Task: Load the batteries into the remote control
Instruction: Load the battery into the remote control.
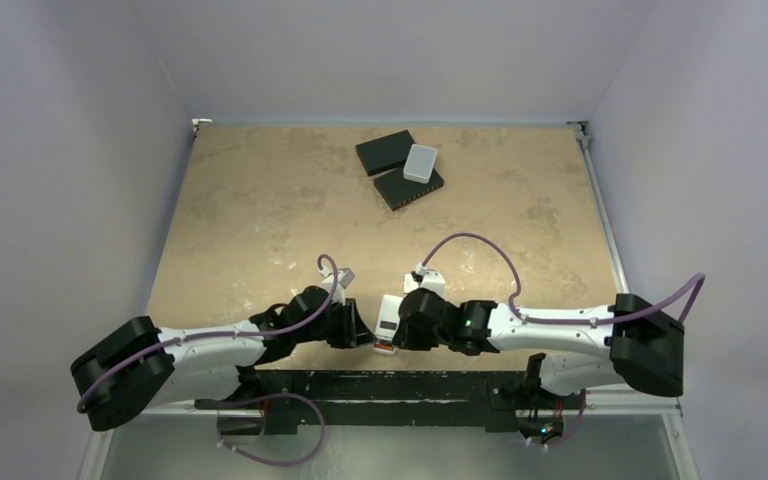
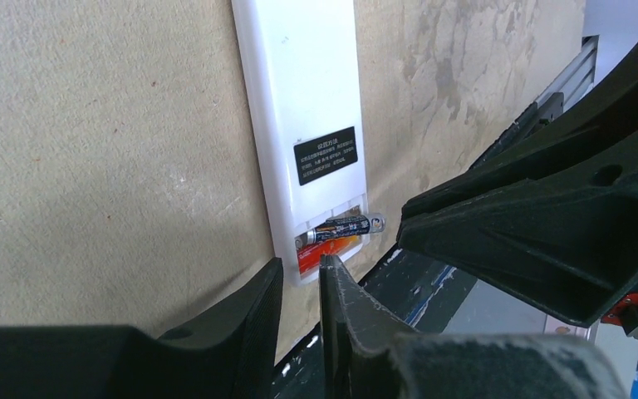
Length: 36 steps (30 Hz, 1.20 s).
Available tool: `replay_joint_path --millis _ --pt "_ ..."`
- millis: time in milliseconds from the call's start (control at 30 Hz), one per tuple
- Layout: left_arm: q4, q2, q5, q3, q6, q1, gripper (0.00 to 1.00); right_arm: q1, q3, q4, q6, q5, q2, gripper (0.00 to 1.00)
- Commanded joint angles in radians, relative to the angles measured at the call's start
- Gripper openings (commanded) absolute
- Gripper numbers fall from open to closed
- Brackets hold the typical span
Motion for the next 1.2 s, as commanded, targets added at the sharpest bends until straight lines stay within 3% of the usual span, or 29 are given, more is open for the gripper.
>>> replay_joint_path --millis 0,1167 --pt "0.077 0.011 0.026 -0.013 -0.007 0.010 0.21 -0.005 0.000 0.023 0.023 -0.003 0.012 0.23" --pt "0.174 0.101 0.072 -0.006 -0.017 0.012 0.19 -0.006 0.038 0.054 0.000 -0.016 0.095 0.14"
